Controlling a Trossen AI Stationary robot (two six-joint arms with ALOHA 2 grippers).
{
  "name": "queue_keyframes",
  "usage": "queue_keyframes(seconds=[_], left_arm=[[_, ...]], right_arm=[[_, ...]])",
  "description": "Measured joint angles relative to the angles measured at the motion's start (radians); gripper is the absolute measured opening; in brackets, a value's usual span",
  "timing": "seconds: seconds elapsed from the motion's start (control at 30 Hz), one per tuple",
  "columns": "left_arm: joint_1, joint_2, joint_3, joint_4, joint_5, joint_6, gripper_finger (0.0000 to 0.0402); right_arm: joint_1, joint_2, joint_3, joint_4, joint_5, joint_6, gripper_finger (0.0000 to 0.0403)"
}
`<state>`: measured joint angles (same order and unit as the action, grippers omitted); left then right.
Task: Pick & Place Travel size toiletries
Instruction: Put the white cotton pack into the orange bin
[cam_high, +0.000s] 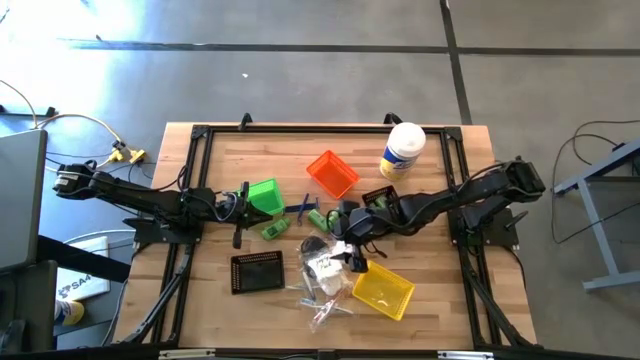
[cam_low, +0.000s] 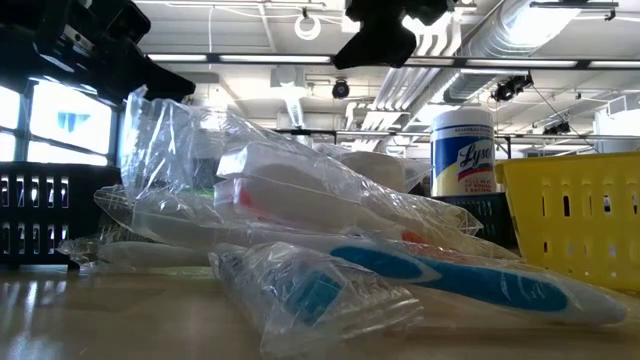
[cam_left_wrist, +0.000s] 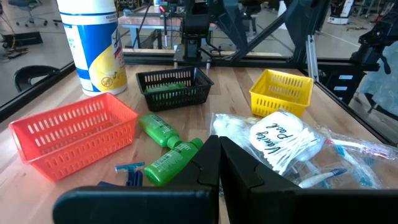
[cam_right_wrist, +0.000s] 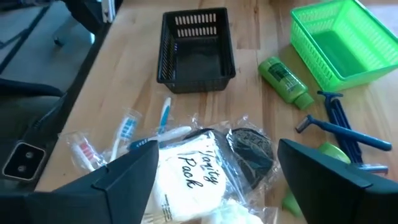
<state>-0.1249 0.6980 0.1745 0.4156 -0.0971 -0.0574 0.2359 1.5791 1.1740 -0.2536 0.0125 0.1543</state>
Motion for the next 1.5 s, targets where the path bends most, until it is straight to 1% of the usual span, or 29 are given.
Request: queue_keyframes(seconds=[0.17,0.37,0.43,0.7,0.8,0.9,1.03,1.23,1.37,1.5], left_arm=[[0.0,0.0,0.0,0.0,0.0,0.0,0.0],[0.0,0.0,0.0,0.0,0.0,0.0,0.0],[0.0,0.0,0.0,0.0,0.0,0.0,0.0],[0.0,0.0,0.0,0.0,0.0,0.001,0.0],[0.0,0.0,0.0,0.0,0.0,0.001,0.0],[0.0,0.0,0.0,-0.001,0.0,0.002,0.0],[0.0,0.0,0.0,-0.002,0.0,0.003,0.0],[0.0,0.0,0.0,-0.007,0.0,0.003,0.0],[0.0,0.0,0.0,-0.014,0.0,0.003,0.0],[0.0,0.0,0.0,-0.026,0.0,0.003,0.0]], right_arm=[[0.0,0.0,0.0,0.026,-0.016,0.0,0.0325],[0.007,0.0,0.0,0.0,-0.014,-0.026,0.0325],[0.014,-0.001,0.0,-0.021,-0.006,-0.049,0.0325],[0.035,-0.001,-0.003,-0.047,0.038,-0.053,0.0325],[0.039,-0.002,-0.04,-0.036,0.07,-0.054,0.0325],[0.044,-0.002,-0.091,0.0,0.103,-0.048,0.0325],[0.056,-0.002,-0.15,0.074,0.106,-0.047,0.0325],[0.086,-0.001,-0.186,0.137,0.104,-0.046,0.0325],[0.104,0.05,-0.191,0.18,0.101,-0.048,0.0325],[0.113,0.137,-0.19,0.229,0.084,-0.049,0.0325]])
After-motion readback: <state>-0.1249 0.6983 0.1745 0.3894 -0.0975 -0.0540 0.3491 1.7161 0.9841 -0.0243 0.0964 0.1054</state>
